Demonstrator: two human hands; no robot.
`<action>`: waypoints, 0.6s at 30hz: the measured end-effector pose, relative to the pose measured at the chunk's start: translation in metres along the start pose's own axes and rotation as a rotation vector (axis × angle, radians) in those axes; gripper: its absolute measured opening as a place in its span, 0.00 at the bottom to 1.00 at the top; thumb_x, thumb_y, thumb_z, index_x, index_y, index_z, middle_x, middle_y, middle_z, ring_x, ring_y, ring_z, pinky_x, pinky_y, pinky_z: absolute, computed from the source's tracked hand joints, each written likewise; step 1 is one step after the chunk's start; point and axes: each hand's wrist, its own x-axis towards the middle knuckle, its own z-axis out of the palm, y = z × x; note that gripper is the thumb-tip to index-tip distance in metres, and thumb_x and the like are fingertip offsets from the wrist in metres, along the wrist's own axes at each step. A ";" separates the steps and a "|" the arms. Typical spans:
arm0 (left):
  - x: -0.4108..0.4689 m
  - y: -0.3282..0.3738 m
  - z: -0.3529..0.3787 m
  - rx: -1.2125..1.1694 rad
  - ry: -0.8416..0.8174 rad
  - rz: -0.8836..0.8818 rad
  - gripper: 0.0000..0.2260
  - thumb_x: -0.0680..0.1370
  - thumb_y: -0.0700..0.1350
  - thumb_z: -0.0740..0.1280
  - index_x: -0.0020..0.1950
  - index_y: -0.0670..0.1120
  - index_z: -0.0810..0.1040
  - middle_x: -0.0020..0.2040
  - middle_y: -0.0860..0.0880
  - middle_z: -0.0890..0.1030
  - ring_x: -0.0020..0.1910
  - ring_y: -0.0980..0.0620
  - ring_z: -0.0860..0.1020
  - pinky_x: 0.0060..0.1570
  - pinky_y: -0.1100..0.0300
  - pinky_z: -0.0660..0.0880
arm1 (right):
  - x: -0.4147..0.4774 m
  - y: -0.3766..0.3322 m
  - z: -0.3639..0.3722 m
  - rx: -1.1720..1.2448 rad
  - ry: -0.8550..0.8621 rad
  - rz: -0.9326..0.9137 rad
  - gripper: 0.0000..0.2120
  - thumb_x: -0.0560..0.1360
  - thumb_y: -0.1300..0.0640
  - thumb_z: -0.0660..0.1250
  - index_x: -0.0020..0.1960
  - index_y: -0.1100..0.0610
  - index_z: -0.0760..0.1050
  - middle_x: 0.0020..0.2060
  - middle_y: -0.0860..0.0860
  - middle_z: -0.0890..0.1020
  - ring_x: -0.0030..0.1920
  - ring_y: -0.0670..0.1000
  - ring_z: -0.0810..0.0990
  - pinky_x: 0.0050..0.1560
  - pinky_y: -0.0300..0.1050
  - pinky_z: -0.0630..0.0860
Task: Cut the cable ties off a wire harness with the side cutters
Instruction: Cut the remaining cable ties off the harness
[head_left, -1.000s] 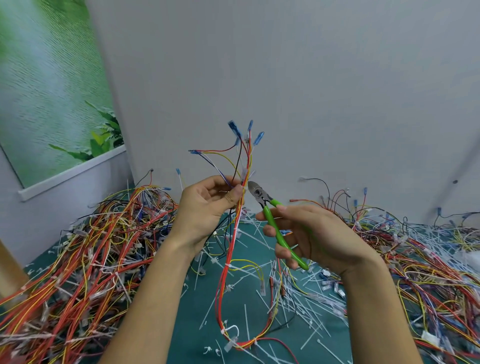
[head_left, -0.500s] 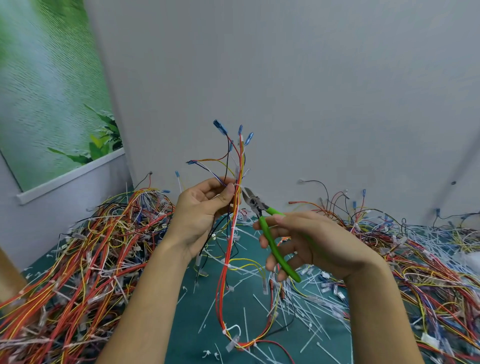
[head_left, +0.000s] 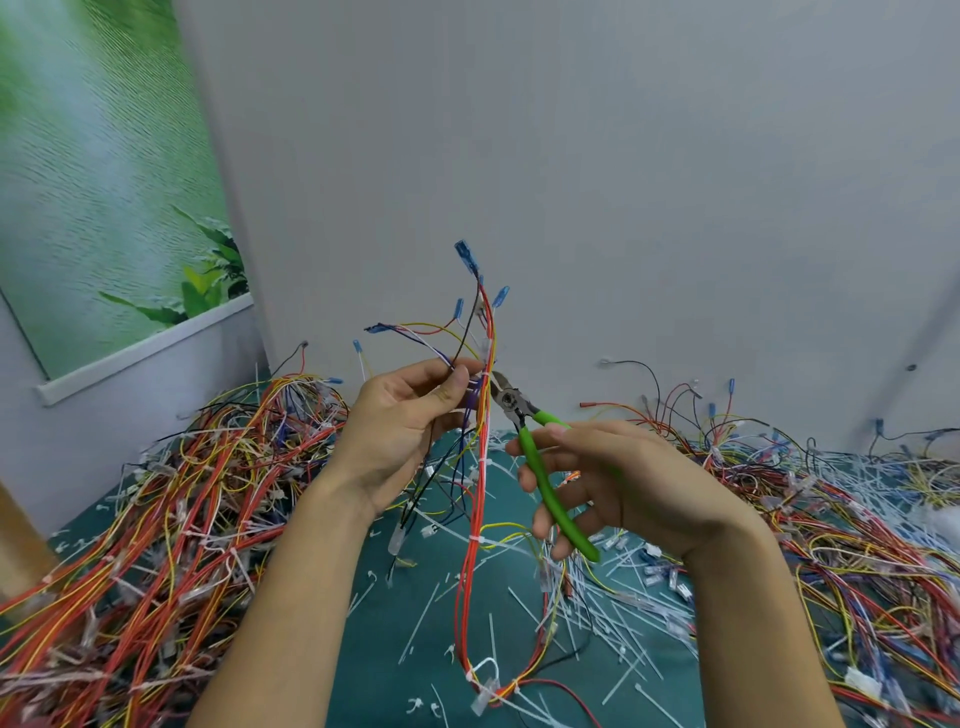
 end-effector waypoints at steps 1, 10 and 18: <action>0.000 0.000 0.000 0.010 -0.007 -0.002 0.08 0.72 0.45 0.72 0.48 0.47 0.88 0.46 0.46 0.86 0.43 0.54 0.83 0.44 0.63 0.81 | 0.000 0.000 0.001 -0.008 0.002 -0.005 0.21 0.78 0.49 0.66 0.62 0.64 0.80 0.47 0.59 0.82 0.39 0.64 0.83 0.35 0.53 0.82; 0.000 0.001 0.000 0.036 0.023 0.000 0.09 0.71 0.46 0.74 0.48 0.43 0.87 0.47 0.42 0.86 0.42 0.51 0.84 0.42 0.61 0.81 | -0.001 -0.002 0.004 -0.042 0.022 -0.042 0.19 0.83 0.52 0.62 0.63 0.67 0.78 0.45 0.58 0.82 0.35 0.60 0.82 0.29 0.47 0.79; 0.001 -0.001 -0.001 0.171 0.037 0.060 0.10 0.67 0.48 0.78 0.46 0.47 0.87 0.45 0.43 0.87 0.41 0.50 0.84 0.43 0.60 0.81 | -0.001 -0.002 0.007 -0.106 0.055 -0.022 0.17 0.84 0.52 0.62 0.63 0.65 0.78 0.46 0.57 0.82 0.38 0.61 0.81 0.33 0.50 0.80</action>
